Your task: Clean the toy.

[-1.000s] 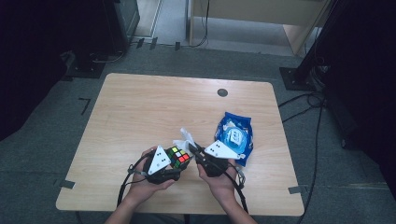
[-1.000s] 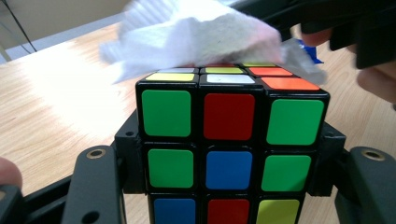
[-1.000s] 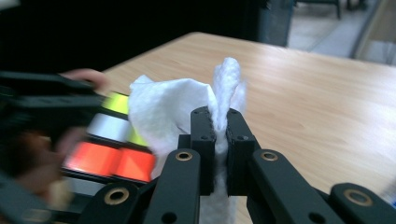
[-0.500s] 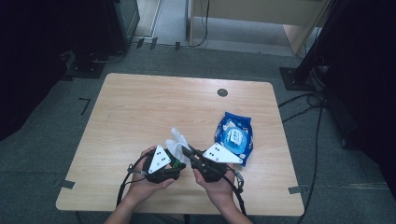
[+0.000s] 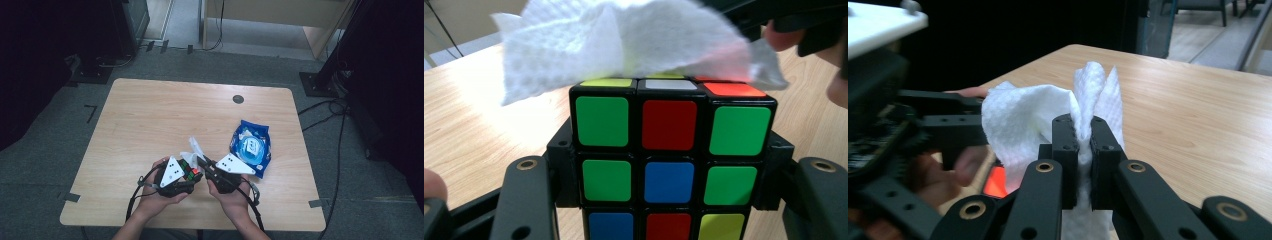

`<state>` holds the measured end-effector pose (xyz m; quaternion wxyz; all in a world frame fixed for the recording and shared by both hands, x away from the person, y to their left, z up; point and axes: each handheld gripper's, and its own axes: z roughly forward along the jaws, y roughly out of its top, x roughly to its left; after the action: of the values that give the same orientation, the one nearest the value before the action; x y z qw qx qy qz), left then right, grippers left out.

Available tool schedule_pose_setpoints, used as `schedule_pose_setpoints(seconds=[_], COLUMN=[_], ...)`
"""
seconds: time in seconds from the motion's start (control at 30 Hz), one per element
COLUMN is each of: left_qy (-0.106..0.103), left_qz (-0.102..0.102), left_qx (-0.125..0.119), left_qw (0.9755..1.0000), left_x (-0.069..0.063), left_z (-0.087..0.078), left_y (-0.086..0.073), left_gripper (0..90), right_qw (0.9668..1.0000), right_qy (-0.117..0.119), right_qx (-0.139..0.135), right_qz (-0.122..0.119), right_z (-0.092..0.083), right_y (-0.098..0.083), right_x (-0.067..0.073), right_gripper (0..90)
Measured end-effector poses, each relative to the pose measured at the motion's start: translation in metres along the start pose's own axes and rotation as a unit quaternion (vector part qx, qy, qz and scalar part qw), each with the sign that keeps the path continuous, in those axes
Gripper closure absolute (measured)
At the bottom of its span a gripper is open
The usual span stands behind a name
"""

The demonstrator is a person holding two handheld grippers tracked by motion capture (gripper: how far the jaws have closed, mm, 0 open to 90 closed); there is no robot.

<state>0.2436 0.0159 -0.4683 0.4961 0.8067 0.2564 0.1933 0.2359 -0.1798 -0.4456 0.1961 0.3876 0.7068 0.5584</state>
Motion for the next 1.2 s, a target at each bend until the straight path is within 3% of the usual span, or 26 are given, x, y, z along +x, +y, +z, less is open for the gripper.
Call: schedule_pose_setpoints(seconds=[0.17, 0.37, 0.57, 0.67, 0.77, 0.87, 1.07, 1.2], left_qy=[0.0, 0.007, 0.016, 0.018, 0.023, 0.028, 0.033, 0.03], left_qz=[0.002, -0.007, -0.016, -0.016, -0.019, -0.028, -0.039, -0.04], left_qx=[-0.001, -0.007, -0.008, -0.009, -0.008, -0.007, -0.003, -0.001], left_qw=[1.0, 0.9999, 0.9997, 0.9997, 0.9995, 0.9992, 0.9987, 0.9988], left_x=[0.0, 0.006, 0.013, 0.015, 0.017, 0.021, 0.026, 0.025], left_z=[0.0, -0.005, -0.007, -0.007, -0.008, -0.01, -0.011, -0.009], left_y=[0.0, 0.001, -0.002, -0.002, -0.002, -0.001, -0.003, -0.002], left_gripper=[34.3, 34.3, 34.3, 34.3, 34.3, 34.3, 34.2, 34.2], right_qw=[0.9996, 0.9954, 0.9916, 0.9904, 0.9899, 0.9919, 0.9954, 0.997], right_qy=[-0.027, -0.071, -0.113, -0.121, -0.123, -0.108, -0.063, -0.023], right_qx=[0.01, 0.06, 0.056, 0.062, 0.059, 0.05, 0.036, 0.022], right_qz=[0.003, 0.024, 0.027, 0.027, 0.036, 0.044, 0.062, 0.07], right_z=[0.003, 0.013, 0.005, 0.005, 0.005, 0.002, -0.004, -0.008], right_y=[-0.007, -0.026, -0.027, -0.029, -0.03, -0.027, -0.013, 0.001], right_x=[-0.016, -0.041, -0.061, -0.067, -0.068, -0.066, -0.052, -0.034], right_gripper=[85.7, 85.6, 85.5, 84.6, 72.5, 62.3, 55.6, 52.1])
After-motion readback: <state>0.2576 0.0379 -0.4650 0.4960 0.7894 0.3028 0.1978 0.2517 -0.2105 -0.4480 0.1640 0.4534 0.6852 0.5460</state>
